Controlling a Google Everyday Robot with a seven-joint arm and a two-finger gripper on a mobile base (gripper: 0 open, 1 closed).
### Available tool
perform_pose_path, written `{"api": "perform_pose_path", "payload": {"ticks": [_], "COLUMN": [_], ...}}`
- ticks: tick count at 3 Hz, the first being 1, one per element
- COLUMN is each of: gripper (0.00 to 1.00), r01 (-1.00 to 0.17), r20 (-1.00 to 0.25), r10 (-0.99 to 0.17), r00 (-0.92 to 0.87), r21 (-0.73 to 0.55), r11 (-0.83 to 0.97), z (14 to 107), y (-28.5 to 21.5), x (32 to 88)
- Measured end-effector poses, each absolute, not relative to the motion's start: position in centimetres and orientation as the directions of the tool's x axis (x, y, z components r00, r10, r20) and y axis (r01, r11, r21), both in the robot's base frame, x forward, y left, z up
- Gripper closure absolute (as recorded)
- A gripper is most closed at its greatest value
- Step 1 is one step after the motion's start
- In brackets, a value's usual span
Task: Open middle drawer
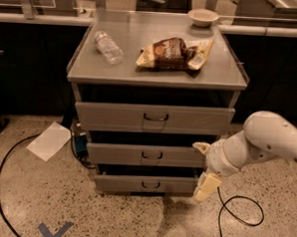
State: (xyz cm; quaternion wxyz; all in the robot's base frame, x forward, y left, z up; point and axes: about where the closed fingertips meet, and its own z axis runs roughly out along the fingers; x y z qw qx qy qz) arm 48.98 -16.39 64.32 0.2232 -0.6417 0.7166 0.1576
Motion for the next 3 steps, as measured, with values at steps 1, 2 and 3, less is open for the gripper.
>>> {"api": "perform_pose_path", "payload": {"ticks": [1,2,3], "gripper": [0.0,0.0,0.0], "r01": [-0.985,-0.966,-0.944], "r20": [-0.491,-0.423,-0.418], "r10": [-0.869,-0.901,-0.894], "r00": [-0.06,-0.097,-0.161], "r21": [-0.111,-0.178,-0.198], "r11": [0.131,0.188,0.263], "z": [60.2,57.1,54.8], "y": [-14.8,-15.1,-16.1], "x": [50.5,52.6,54.4]}}
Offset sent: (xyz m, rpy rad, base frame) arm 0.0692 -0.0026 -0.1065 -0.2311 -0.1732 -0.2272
